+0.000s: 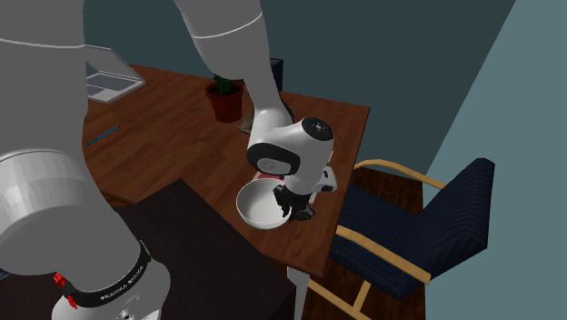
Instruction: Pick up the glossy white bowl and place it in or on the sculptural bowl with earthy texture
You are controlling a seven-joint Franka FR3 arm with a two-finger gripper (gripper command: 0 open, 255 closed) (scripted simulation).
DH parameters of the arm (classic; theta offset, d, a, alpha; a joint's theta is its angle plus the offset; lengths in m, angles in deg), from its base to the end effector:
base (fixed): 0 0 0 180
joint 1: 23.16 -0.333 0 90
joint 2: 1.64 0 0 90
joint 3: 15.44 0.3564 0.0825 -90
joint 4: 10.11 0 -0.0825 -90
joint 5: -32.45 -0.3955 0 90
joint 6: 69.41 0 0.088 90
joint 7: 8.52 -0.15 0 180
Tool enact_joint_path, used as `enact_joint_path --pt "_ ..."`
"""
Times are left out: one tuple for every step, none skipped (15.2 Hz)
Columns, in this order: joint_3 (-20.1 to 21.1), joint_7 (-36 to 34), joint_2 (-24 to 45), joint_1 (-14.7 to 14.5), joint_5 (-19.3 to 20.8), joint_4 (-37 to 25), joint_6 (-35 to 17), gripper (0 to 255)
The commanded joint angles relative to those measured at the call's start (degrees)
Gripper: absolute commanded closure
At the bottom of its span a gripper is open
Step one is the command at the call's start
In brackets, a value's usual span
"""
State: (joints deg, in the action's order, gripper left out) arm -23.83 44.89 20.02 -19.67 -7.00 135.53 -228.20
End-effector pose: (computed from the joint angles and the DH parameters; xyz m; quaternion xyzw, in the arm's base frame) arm 0.4209 -0.1146 0.1062 -0.9949 -0.0355 0.0107 0.0940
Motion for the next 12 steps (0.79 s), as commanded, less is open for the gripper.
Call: enact_joint_path --pt "-1.27 -1.51 -1.94 -0.86 1.79 0.74 1.12 255" --pt "-1.89 -2.33 -2.91 -1.3 2.73 1.09 1.69 255" --pt "-2.5 -3.16 -3.89 -1.72 3.7 1.42 2.26 255" --pt "-3.09 -4.01 -4.86 -2.12 4.69 1.73 2.84 255" --pt "-3.67 -4.87 -5.84 -2.5 5.7 2.03 3.42 255" --pt "-4.23 -5.73 -6.81 -2.86 6.73 2.31 4.0 255" --pt "-4.77 -6.6 -7.78 -3.2 7.77 2.58 4.6 255" --pt "-5.29 -7.48 -8.76 -3.5 8.82 2.83 5.2 255" --pt "-5.78 -8.36 -9.73 -3.78 9.88 3.06 5.81 255" --pt "-6.25 -9.23 -10.7 -4.03 10.95 3.27 6.43 255" --pt "-6.68 -10.11 -11.67 -4.26 12.02 3.47 7.06 255" --pt "-7.09 -10.98 -12.63 -4.45 13.08 3.65 7.7 255"
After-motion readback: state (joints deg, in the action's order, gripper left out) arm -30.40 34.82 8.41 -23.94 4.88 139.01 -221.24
